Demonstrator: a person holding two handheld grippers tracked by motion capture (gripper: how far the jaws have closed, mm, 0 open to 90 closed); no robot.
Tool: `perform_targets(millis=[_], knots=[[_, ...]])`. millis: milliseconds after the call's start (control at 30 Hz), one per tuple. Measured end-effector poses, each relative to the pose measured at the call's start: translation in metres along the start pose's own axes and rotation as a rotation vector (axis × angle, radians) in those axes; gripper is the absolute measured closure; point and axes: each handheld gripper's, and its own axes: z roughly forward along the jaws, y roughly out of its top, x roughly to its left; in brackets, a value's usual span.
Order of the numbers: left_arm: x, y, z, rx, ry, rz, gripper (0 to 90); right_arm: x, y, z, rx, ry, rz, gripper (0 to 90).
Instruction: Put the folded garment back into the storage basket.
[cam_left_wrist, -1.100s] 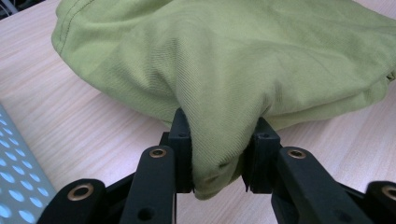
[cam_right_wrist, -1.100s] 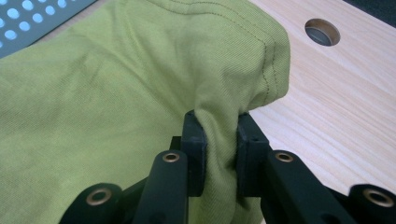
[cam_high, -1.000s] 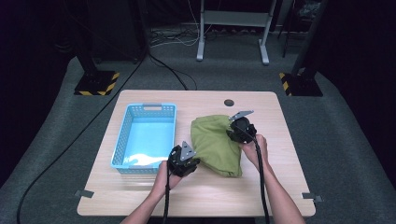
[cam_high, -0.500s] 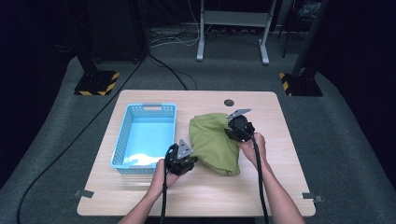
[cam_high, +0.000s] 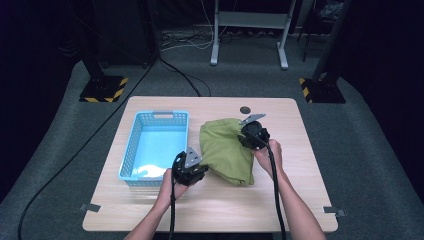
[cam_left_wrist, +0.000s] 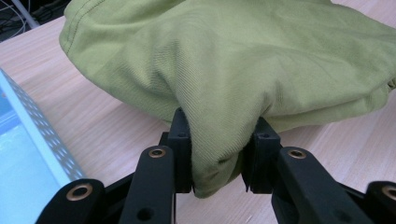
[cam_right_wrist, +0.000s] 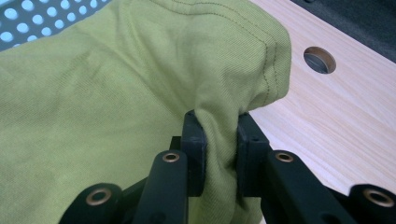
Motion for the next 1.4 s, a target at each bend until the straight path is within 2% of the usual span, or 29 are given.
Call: perform_targets(millis=[1400], knots=[[0.026,-0.007,-0.030,-0.036,0.071,-0.056,68.9,0.025,0.036,0.006,-0.019,0.020,-0.068,76.6]])
